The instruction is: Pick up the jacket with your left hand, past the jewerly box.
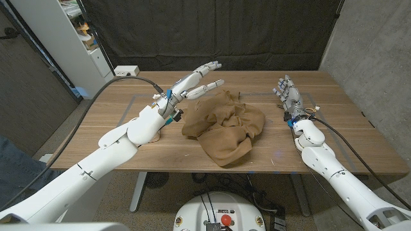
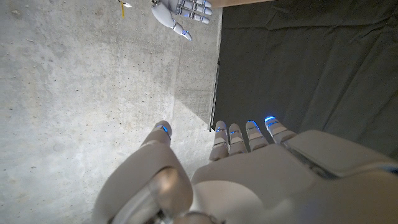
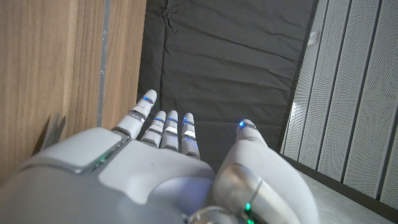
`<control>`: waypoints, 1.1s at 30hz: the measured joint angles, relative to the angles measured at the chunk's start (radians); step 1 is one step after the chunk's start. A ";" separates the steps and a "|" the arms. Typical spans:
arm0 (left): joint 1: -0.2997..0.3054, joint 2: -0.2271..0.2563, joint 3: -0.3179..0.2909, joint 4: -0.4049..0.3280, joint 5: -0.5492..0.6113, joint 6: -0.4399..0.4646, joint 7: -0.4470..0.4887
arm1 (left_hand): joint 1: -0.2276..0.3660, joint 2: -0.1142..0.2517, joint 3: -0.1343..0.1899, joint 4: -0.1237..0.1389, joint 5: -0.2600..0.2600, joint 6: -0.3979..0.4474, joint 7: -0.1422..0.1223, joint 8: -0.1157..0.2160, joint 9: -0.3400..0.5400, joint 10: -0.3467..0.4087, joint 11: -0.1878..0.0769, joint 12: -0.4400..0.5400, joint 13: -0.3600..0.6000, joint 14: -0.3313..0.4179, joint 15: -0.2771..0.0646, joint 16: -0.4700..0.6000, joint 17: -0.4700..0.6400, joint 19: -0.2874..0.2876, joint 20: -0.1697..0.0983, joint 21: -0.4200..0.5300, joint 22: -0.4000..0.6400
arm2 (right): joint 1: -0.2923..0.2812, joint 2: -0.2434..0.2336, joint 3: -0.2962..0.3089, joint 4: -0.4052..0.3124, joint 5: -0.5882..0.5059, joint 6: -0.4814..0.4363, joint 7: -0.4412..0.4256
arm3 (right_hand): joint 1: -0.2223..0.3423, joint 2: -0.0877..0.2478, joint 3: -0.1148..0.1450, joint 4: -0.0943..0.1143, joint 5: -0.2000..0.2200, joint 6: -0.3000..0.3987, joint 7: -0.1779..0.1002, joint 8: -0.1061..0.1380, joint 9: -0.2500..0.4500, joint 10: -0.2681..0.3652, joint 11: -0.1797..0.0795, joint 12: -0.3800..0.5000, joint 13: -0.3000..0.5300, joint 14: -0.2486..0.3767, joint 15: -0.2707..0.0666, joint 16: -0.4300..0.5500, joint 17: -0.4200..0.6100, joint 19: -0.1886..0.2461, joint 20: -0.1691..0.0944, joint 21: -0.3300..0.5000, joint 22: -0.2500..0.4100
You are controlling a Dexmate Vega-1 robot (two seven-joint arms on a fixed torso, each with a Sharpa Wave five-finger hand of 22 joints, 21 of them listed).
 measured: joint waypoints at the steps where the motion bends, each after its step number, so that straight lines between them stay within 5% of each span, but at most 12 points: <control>1: 0.001 0.002 0.000 -0.004 0.003 0.003 0.000 | 0.000 0.000 0.000 0.000 0.000 0.000 0.000 0.000 0.000 0.000 0.000 0.000 0.000 0.000 0.000 0.000 0.000 0.002 0.002 0.000 0.000 | -0.001 -0.001 0.000 -0.002 0.000 0.000 0.000 | 0.000 0.000 0.000 0.000 0.000 0.000 0.000 0.000 0.000 0.000 0.000 0.000 0.000 0.000 0.000 0.000 0.000 0.000 0.000 0.000 0.000; 33: -0.004 0.049 0.010 -0.074 0.089 0.060 -0.047 | 0.022 -0.012 -0.002 -0.029 0.000 -0.015 -0.007 -0.008 0.000 0.000 0.000 0.000 0.000 -0.001 0.001 0.000 0.001 -0.003 0.045 0.000 0.002 | -0.029 -0.005 0.010 -0.035 0.001 0.003 -0.018 | 0.000 0.000 0.000 0.000 0.000 0.000 0.000 0.000 0.000 0.000 0.000 0.000 0.000 0.000 0.000 0.000 -0.005 -0.004 0.004 -0.008 0.000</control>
